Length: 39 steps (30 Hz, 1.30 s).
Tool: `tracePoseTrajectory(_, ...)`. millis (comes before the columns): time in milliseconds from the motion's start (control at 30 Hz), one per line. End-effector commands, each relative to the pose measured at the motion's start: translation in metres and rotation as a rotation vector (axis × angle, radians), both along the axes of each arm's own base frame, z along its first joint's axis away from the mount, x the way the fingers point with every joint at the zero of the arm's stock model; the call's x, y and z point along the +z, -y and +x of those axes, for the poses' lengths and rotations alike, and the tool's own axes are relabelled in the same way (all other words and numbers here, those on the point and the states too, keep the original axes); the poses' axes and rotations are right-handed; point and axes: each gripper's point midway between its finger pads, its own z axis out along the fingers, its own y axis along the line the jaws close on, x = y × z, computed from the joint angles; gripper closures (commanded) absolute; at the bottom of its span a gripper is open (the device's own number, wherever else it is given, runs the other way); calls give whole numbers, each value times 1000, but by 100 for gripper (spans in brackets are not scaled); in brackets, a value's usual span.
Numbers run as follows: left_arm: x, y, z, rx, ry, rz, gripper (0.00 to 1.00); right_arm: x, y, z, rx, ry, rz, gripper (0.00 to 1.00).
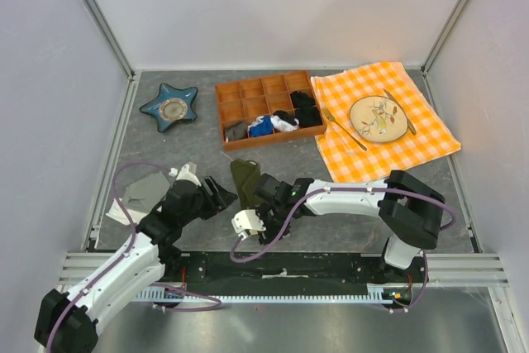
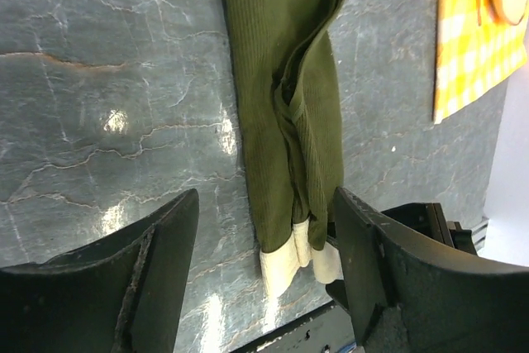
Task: Roll the underwear
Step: Roll the underwear to the center of the board.
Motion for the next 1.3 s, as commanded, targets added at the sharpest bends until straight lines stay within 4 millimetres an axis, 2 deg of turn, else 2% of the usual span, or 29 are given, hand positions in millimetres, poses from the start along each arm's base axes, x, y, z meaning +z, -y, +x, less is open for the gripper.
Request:
tracePoseTrajectory(0, -3, 13, 4, -96, 23, 10, 30, 2, -21, 3, 4, 41, 25, 31)
tracePoseTrajectory(100, -7, 19, 7, -118, 9, 8, 33, -4, -22, 3, 8, 71, 7, 31)
tracePoseTrajectory(267, -27, 22, 8, -137, -69, 51, 35, -9, -25, 9, -8, 123, -7, 31)
tracePoseTrajectory(400, -39, 21, 5, -143, -116, 72, 36, -25, -23, 12, -13, 157, -49, 33)
tracePoseTrajectory(467, -38, 23, 8, -143, -102, 67, 37, -33, -22, 13, -13, 167, -65, 34)
tracePoseTrajectory(567, -35, 22, 8, -141, -87, 68, 37, -43, -18, 15, -20, 185, -94, 43)
tracePoseTrajectory(667, -32, 15, 8, -117, -67, 83, 37, -52, -12, 18, -28, 201, -126, 63)
tracePoseTrajectory(700, -22, 15, 9, -113, -31, 71, 37, -53, -11, 19, -30, 206, -133, 67)
tracePoseTrajectory(767, -20, 9, 8, -102, -17, 91, 37, -56, -7, 18, -28, 197, -147, 76)
tracePoseTrajectory(800, -12, 8, 10, -99, 8, 90, 36, -55, -6, 18, -29, 189, -148, 78)
tracePoseTrajectory(933, -4, 3, 9, -101, 28, 115, 36, -47, 1, 7, 1, 55, -146, 85)
tracePoseTrajectory(1033, -1, 5, 6, -122, 39, 105, 36, -36, 19, -9, 63, -70, -158, 86)
tracePoseTrajectory(1067, -1, 6, 4, -131, 35, 100, 36, -35, 31, -16, 85, -109, -190, 86)
tracePoseTrajectory(1133, -3, 6, 0, -152, 33, 107, 36, -33, 45, -18, 94, -129, -229, 86)
tracePoseTrajectory(1167, -2, 8, -3, -171, 30, 100, 36, -33, 61, -21, 90, -157, -272, 87)
tracePoseTrajectory(1267, 1, 13, -7, -205, 36, 82, 36, -29, 87, -26, 97, -212, -326, 87)
